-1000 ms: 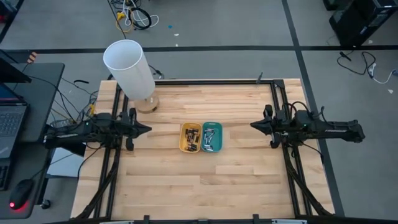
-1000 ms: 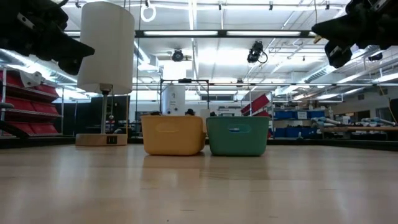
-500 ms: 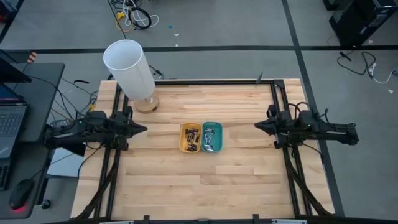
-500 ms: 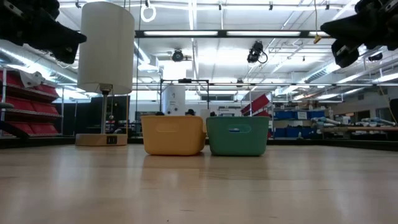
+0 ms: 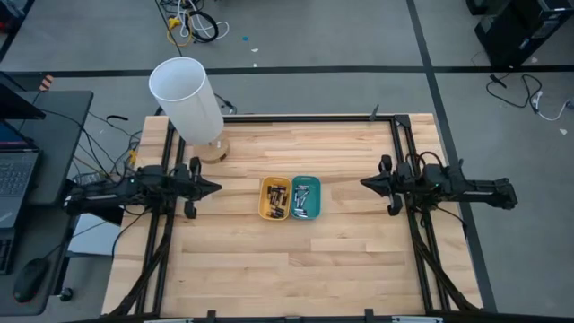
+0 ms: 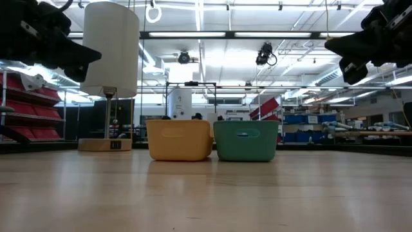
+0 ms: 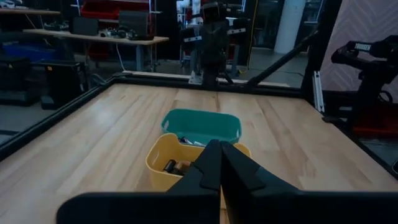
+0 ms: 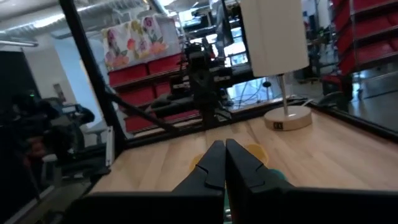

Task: Sort batteries
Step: Return to Home Position

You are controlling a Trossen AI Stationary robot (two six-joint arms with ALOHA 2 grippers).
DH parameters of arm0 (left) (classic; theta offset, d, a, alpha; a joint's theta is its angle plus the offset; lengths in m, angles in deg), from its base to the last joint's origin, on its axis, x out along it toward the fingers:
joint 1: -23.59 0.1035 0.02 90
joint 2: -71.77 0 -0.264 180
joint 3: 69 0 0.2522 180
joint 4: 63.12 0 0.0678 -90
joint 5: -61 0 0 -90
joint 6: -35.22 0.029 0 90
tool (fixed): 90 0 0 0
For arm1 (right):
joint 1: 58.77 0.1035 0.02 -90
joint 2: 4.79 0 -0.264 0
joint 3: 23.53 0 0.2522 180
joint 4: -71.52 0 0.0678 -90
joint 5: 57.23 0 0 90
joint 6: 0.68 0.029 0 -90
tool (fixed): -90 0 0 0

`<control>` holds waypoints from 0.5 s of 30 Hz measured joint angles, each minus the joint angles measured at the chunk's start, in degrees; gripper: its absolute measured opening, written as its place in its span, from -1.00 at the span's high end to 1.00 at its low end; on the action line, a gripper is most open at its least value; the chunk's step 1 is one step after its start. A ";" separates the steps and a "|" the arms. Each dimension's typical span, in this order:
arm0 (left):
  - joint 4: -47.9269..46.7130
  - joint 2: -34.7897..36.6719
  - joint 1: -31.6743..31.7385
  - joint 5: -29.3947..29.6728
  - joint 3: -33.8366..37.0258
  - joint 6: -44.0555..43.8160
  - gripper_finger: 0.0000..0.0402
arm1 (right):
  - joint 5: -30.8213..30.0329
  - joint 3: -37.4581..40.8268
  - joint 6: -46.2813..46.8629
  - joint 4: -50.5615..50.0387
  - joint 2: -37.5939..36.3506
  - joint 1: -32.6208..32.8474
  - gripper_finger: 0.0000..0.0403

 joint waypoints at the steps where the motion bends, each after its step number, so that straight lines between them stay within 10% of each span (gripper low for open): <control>1: 0.75 0.00 0.00 -0.09 0.62 -0.27 0.95 | 0.64 0.14 0.14 0.15 0.00 0.00 1.00; 15: 11.15 0.02 -0.02 0.28 6.83 -3.05 0.94 | 2.01 0.49 0.67 -5.03 0.01 0.00 1.00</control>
